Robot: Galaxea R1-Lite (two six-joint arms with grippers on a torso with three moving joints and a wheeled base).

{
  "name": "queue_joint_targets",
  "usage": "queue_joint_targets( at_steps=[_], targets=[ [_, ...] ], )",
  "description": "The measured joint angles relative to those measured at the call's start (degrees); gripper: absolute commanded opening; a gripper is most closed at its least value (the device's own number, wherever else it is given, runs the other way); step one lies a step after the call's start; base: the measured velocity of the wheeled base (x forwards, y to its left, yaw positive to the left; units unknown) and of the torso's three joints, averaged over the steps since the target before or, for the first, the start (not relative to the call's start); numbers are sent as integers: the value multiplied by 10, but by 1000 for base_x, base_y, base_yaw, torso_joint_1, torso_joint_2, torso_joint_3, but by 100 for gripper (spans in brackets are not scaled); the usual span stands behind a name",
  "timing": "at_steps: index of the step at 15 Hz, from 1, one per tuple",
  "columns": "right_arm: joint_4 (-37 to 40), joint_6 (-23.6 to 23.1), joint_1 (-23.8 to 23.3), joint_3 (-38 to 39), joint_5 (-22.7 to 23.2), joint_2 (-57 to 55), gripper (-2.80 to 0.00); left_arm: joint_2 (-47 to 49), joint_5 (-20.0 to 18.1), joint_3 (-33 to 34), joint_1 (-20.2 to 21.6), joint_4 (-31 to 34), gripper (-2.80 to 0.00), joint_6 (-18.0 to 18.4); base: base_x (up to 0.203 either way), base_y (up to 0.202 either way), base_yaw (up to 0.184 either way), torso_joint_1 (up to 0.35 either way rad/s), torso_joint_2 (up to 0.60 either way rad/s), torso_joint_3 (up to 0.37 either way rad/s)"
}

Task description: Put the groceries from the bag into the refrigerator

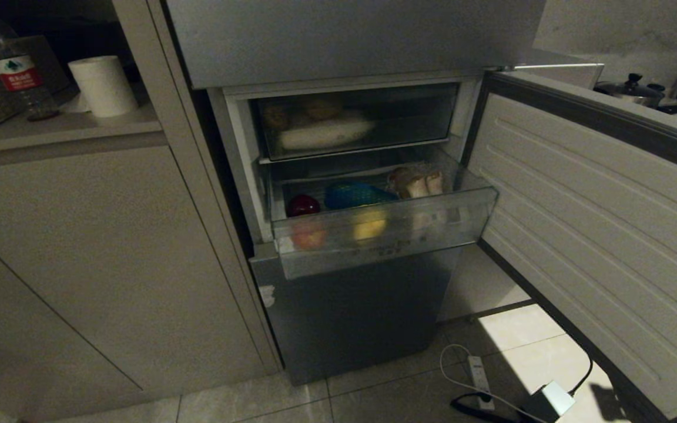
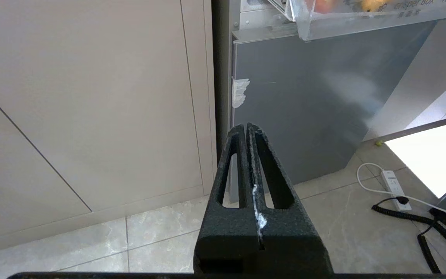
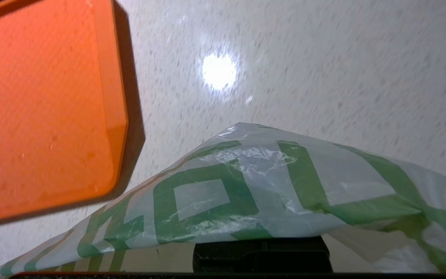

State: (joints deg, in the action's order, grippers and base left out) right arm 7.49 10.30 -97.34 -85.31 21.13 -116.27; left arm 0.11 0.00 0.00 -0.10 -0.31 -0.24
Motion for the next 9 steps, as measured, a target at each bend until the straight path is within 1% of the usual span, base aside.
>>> queue_joint_targets(
  at_steps=[6, 9],
  targets=[
    [1, 0, -30, -125, -16, -57, -280, 0, 0, 0, 0, 0, -280, 0, 0, 0, 0, 0, 0, 0],
    [1, 3, -43, -179, -47, -80, -280, 0, 0, 0, 0, 0, -280, 0, 0, 0, 0, 0, 0, 0]
  ],
)
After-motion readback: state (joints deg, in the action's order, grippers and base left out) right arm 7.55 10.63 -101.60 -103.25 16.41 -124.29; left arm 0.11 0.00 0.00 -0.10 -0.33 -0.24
